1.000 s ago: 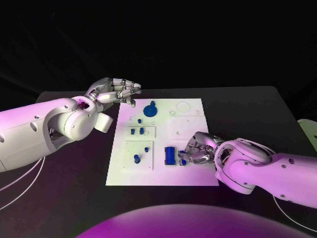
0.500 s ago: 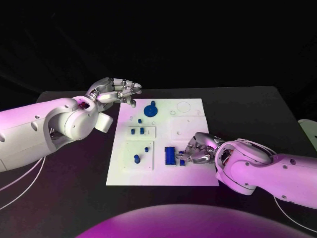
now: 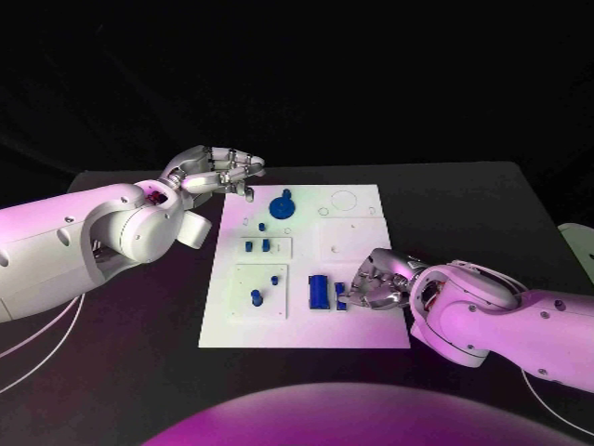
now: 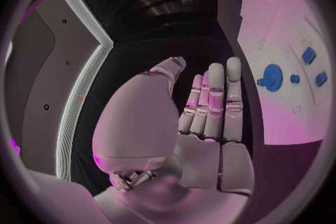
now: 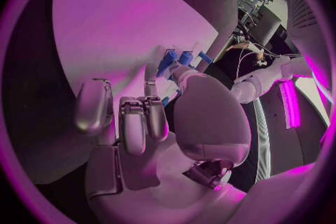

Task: Assemble the parts on the task board

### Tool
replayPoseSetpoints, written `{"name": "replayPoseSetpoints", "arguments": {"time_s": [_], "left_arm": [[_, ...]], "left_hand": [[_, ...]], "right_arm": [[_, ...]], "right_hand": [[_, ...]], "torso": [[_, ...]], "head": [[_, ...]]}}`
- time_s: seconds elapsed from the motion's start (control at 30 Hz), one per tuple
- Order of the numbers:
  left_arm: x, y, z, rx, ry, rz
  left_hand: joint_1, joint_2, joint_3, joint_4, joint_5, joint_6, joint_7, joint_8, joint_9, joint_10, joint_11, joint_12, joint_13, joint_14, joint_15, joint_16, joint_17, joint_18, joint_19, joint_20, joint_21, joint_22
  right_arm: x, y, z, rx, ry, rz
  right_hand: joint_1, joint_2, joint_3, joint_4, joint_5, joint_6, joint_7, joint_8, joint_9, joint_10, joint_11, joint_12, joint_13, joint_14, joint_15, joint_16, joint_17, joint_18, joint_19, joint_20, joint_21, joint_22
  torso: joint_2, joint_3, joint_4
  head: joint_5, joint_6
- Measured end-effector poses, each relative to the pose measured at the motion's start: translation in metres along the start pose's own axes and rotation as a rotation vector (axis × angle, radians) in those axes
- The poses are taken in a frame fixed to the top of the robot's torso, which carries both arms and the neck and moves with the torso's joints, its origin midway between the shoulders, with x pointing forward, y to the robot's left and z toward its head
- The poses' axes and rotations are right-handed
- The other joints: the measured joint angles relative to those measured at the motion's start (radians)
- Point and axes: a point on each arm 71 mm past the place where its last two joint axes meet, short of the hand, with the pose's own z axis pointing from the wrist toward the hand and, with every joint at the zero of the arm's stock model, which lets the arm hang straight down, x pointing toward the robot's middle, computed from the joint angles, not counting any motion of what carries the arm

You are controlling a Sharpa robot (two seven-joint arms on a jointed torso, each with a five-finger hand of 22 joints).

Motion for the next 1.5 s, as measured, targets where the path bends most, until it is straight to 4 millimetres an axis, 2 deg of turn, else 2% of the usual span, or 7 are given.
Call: {"name": "replayPoseSetpoints", "arguments": {"time_s": [0.63, 0.7, 1.07, 1.33, 1.4, 1.43, 1.5], "left_arm": [[-0.001, 0.000, 0.000, -0.003, -0.001, 0.000], [0.000, 0.000, 0.000, -0.003, -0.001, 0.000], [-0.001, 0.000, 0.000, -0.004, -0.001, 0.001], [-0.001, 0.002, 0.002, -0.006, -0.005, 0.001], [-0.001, 0.002, 0.003, -0.006, -0.008, -0.001], [-0.001, 0.003, 0.003, -0.006, -0.010, -0.002], [0.000, 0.005, 0.005, -0.006, -0.021, -0.005]], "left_hand": [[0.000, 0.000, 0.003, 0.003, 0.000, 0.000, 0.000, 0.000, 0.000, 0.000, 0.000, 0.000, -0.001, 0.000, 0.000, 0.000, -0.001, 0.000, 0.000, 0.000, 0.000, 0.000], [0.000, 0.000, 0.003, 0.003, 0.000, 0.000, 0.000, 0.000, 0.000, 0.000, 0.000, 0.000, -0.001, 0.000, 0.000, 0.000, -0.001, 0.000, 0.000, 0.000, 0.000, 0.000], [0.000, 0.000, 0.003, 0.003, 0.005, 0.000, 0.000, 0.005, 0.000, -0.004, 0.004, 0.000, -0.001, 0.000, 0.000, 0.000, -0.001, 0.000, 0.000, 0.000, 0.000, 0.000], [0.000, 0.000, 0.003, 0.003, 0.005, -0.004, 0.004, 0.005, 0.000, -0.004, 0.004, 0.006, -0.001, 0.000, 0.000, 0.000, -0.002, 0.000, 0.004, 0.004, 0.000, 0.000], [-0.002, 0.002, 0.003, 0.003, 0.005, -0.004, 0.004, 0.005, 0.000, -0.004, 0.004, 0.006, -0.001, -0.002, 0.002, 0.000, -0.003, 0.000, 0.004, 0.004, 0.000, 0.000], [-0.004, 0.004, 0.000, 0.006, 0.005, -0.004, 0.004, 0.008, 0.000, -0.004, 0.004, 0.012, -0.001, -0.004, 0.004, 0.000, -0.004, 0.000, 0.004, 0.004, -0.003, 0.000], [-0.004, 0.004, 0.003, 0.009, -0.008, 0.001, -0.001, 0.024, 0.001, 0.013, -0.003, 0.028, -0.001, -0.006, 0.001, 0.005, -0.007, 0.000, 0.004, 0.004, -0.013, -0.002]], "right_arm": [[0.002, -0.001, 0.003, -0.004, 0.017, -0.011], [0.003, -0.001, 0.005, -0.003, 0.019, -0.013], [0.005, 0.002, 0.002, -0.017, 0.020, -0.019], [-0.012, 0.000, -0.001, -0.031, -0.021, 0.007], [-0.019, -0.001, 0.001, -0.043, -0.032, 0.032], [-0.023, -0.002, 0.003, -0.056, -0.037, 0.051], [-0.032, -0.005, 0.008, -0.094, -0.051, 0.103]], "right_hand": [[0.014, -0.005, -0.007, 0.001, 0.000, 0.000, 0.000, 0.000, 0.000, 0.000, 0.000, 0.000, 0.000, 0.000, 0.000, 0.000, 0.000, 0.000, 0.000, 0.000, 0.000, 0.000], [0.027, 0.003, -0.007, 0.001, 0.000, 0.000, 0.000, 0.000, 0.000, 0.000, 0.000, 0.000, 0.000, 0.000, 0.000, 0.000, 0.000, 0.000, 0.000, 0.000, 0.000, 0.000], [0.037, 0.003, -0.022, 0.005, 0.000, 0.000, 0.000, 0.000, -0.002, 0.000, 0.000, 0.000, 0.000, 0.000, 0.000, 0.000, 0.000, 0.000, 0.000, 0.000, 0.000, 0.000], [0.036, 0.003, -0.043, 0.007, 0.000, 0.000, 0.000, -0.006, -0.002, 0.000, 0.000, -0.035, 0.000, 0.000, 0.000, 0.000, 0.000, 0.000, 0.000, 0.000, -0.032, 0.000], [0.026, -0.007, -0.062, 0.006, 0.000, -0.015, 0.008, -0.016, -0.002, 0.000, 0.001, -0.066, 0.000, 0.000, 0.000, -0.001, 0.000, 0.000, -0.004, -0.003, -0.061, 0.001], [0.025, -0.009, -0.078, 0.006, 0.003, -0.032, 0.014, -0.024, -0.003, 0.000, 0.006, -0.090, 0.001, 0.000, 0.001, -0.005, 0.000, 0.000, -0.012, -0.001, -0.087, 0.001], [0.039, 0.004, -0.128, 0.003, 0.097, -0.091, 0.036, -0.052, -0.012, -0.021, 0.031, -0.184, 0.001, 0.000, 0.023, -0.026, 0.000, 0.016, -0.049, 0.013, -0.194, 0.001]], "torso": [[0.001, 0.0000, 0.0005], [0.001, 0.0000, 0.0010], [0.000, 0.0000, 0.0001], [-0.006, -0.0023, -0.0012], [-0.008, -0.0030, -0.0014], [-0.010, -0.0041, -0.0020], [-0.014, -0.0062, -0.0033]], "head": [[-0.002, 0.000], [-0.003, 0.000], [-0.002, 0.000], [-0.009, 0.000], [-0.009, 0.000], [-0.009, 0.002], [-0.011, 0.008]]}}
